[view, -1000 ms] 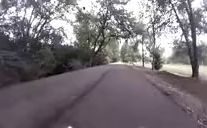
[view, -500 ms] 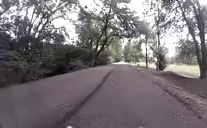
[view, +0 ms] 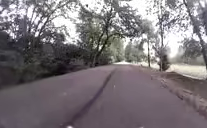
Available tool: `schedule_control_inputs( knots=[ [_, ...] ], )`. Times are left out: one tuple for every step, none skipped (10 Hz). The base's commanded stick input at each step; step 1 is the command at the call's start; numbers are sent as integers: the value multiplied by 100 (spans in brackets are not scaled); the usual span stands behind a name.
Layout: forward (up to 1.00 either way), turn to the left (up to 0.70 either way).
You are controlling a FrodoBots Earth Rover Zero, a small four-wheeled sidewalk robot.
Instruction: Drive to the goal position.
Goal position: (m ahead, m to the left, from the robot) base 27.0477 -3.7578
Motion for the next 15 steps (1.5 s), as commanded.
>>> schedule_control_inputs(
  knots=[
    [100,-18],
    [100,-9],
    [100,-6],
    [100,-7],
    [100,-9],
    [100,-12],
    [100,-16],
    [100,-16],
    [100,-16],
    [100,-16],
    [100,-12],
    [100,-8],
    [100,-9],
    [100,-11],
    [100,-13]
  ],
)
